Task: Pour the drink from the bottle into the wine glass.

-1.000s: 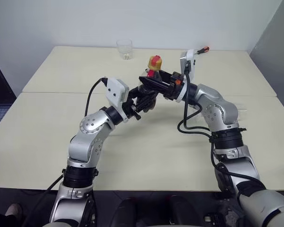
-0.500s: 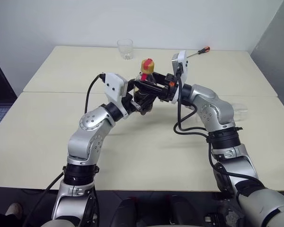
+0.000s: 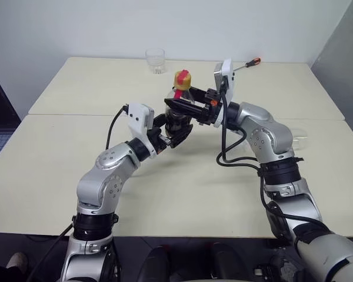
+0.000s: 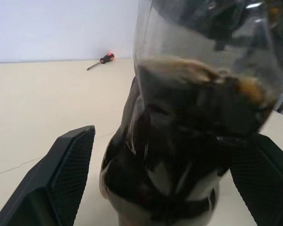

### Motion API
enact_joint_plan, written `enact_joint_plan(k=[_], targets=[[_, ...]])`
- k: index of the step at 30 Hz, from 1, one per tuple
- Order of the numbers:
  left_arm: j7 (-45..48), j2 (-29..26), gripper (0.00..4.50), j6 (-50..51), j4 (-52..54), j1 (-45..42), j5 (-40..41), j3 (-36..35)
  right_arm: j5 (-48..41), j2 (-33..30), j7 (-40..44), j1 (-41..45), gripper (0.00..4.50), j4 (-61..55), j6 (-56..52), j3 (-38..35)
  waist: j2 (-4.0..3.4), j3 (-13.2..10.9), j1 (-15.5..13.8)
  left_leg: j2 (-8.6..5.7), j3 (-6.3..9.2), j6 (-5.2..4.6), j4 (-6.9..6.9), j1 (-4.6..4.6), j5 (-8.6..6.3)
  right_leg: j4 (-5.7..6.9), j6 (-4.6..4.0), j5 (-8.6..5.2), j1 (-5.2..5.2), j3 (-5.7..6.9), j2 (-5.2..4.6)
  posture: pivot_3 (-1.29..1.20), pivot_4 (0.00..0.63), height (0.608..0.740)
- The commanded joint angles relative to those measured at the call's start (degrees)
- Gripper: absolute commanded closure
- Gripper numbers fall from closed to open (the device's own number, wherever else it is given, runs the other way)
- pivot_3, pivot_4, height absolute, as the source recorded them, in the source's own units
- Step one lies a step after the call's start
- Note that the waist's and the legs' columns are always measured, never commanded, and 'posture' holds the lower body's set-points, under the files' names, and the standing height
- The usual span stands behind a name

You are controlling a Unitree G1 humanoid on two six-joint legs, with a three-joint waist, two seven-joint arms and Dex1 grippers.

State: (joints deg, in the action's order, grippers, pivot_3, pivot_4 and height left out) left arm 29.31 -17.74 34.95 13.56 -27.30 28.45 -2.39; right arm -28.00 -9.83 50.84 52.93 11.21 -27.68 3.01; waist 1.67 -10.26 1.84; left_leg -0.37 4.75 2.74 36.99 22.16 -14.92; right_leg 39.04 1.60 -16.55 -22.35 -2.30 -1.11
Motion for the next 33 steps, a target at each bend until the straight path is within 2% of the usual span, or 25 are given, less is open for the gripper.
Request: enact_joint_plan(k=[1, 24, 27, 31, 33], targets=[[1.0, 0.4, 0.04, -2.6, -0.7, -3.0, -0.5, 0.6, 0.3, 0.3, 0.7, 1.4, 1.88, -3.5, 2.8, 0.3, 0.00, 0.0, 0.0, 0.00, 0.00, 0.00, 0.00, 0.00, 0.00, 0.00, 0.00, 0.00, 0.00, 0.00, 0.00, 0.00, 0.150, 0.740], [4.4, 0.4, 0.04, -4.7, -5.6, -8.0, -3.3, 2.9, 2.5, 0.6, 0.3, 1.5, 1.88, -2.1, 4.4, 1.1, -0.01, 0.0, 0.0, 0.00, -0.01, 0.01, -0.01, 0.00, 0.00, -0.01, 0.00, 0.00, -0.01, -0.02, 0.00, 0.00, 0.150, 0.740], [4.5, 0.5, 0.58, -4.9, -5.5, -7.9, -3.3, 2.7, 2.7, 0.7, 0.4, 1.7, 1.88, -1.9, 4.5, 1.2, -0.01, 0.0, 0.0, 0.00, -0.01, 0.01, -0.01, 0.00, 0.00, -0.02, 0.00, 0.00, -0.01, -0.02, 0.00, 0.00, 0.150, 0.740], [4.6, 0.6, 1.83, -4.6, -5.2, -8.0, -3.4, 2.5, 2.9, 0.8, 0.8, 1.9, 1.88, -1.4, 4.7, 1.2, -0.01, 0.0, 0.0, 0.00, -0.01, 0.01, -0.01, 0.00, 0.00, -0.01, 0.00, 0.00, -0.01, -0.01, 0.00, 0.00, 0.150, 0.740], [4.6, 0.5, 2.29, -4.5, -5.0, -8.0, -3.3, 2.6, 3.1, 0.9, 0.9, 1.9, 1.88, -1.1, 4.8, 1.2, -0.01, 0.0, 0.0, 0.00, -0.02, 0.01, -0.01, 0.01, 0.00, -0.01, 0.00, 0.00, -0.01, -0.02, 0.00, 0.00, 0.150, 0.740]])
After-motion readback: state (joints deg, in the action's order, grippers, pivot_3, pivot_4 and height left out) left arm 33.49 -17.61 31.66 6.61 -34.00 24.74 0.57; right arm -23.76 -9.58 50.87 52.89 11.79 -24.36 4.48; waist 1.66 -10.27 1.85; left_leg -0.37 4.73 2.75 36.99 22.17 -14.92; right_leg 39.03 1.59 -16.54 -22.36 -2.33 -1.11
